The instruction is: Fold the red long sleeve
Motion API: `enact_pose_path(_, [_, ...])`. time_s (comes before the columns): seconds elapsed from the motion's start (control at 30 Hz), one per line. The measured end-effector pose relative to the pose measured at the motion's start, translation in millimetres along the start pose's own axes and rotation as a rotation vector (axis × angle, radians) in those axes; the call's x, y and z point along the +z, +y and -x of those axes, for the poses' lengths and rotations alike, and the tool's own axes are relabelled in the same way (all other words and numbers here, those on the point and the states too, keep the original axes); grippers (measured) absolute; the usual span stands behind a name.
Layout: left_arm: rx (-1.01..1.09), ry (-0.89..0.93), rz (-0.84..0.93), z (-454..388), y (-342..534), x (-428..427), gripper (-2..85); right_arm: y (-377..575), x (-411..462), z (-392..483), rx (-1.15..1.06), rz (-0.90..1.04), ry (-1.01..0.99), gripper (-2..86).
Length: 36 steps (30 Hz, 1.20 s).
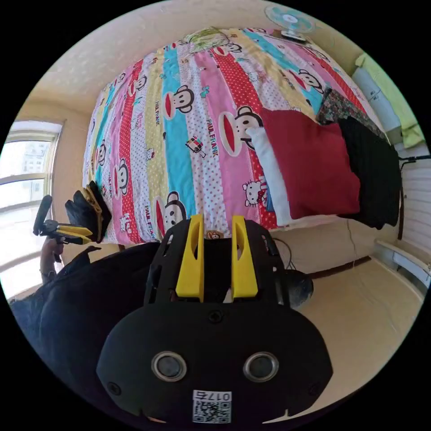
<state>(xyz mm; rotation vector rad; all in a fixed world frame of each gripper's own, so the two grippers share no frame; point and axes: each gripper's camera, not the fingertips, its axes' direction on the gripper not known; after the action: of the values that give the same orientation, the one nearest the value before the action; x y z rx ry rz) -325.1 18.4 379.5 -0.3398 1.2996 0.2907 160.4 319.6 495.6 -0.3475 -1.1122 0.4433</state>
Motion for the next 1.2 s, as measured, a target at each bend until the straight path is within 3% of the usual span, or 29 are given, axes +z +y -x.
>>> enact_pose_path(0.17, [0.038,-0.006,0.021,-43.9,-51.7,46.7,5.4,16.5,-27.6,-105.2,0.206,-0.11,-0.06,9.7])
enact_pose_path(0.4, [0.125,-0.08,-0.196,-122.7,-103.7,47.8,0.6,-74.8,-109.6,-188.2,0.263,-0.306,0.092,13.2])
enact_pose_path(0.53, [0.147,-0.103,-0.284,-152.9,-120.9,50.0,3.1,-142.4,-94.3,-218.5,0.242,-0.239,0.063,12.8])
enact_pose_path(0.63, [0.142,-0.096,-0.343,-159.7,-127.1,51.8,5.5,-184.1,-50.3,-222.9,0.241,-0.048,-0.067,8.1])
enact_pose_path(0.73, [0.095,-0.051,-0.42,-147.4,-121.8,52.5,6.4,-182.2,-71.2,-159.4,-0.027,-0.13,-0.179,5.3])
enact_pose_path(0.8, [0.045,0.011,-0.516,-127.0,-110.2,55.2,6.8,-166.5,-87.3,-86.6,-0.3,-0.171,-0.503,4.2])
enact_pose_path(0.87, [0.013,0.066,-0.574,-107.8,-103.5,60.2,6.4,-156.7,-80.5,-20.4,-0.476,-0.101,-0.668,3.7])
enact_pose_path(1.03, [-0.111,0.18,-0.687,-56.9,-93.1,77.7,5.2,-124.3,-41.5,141.1,-0.753,-0.028,-0.565,3.5])
enact_pose_path(1.13, [-0.191,0.228,-0.682,-28.9,-100.0,97.4,4.4,-108.8,9.3,204.1,-0.929,0.22,-0.701,4.2])
enact_pose_path(1.2, [-0.235,0.272,-0.664,-10.8,-111.1,115.5,4.7,-84.7,65.8,235.7,-1.031,0.456,-0.589,5.4])
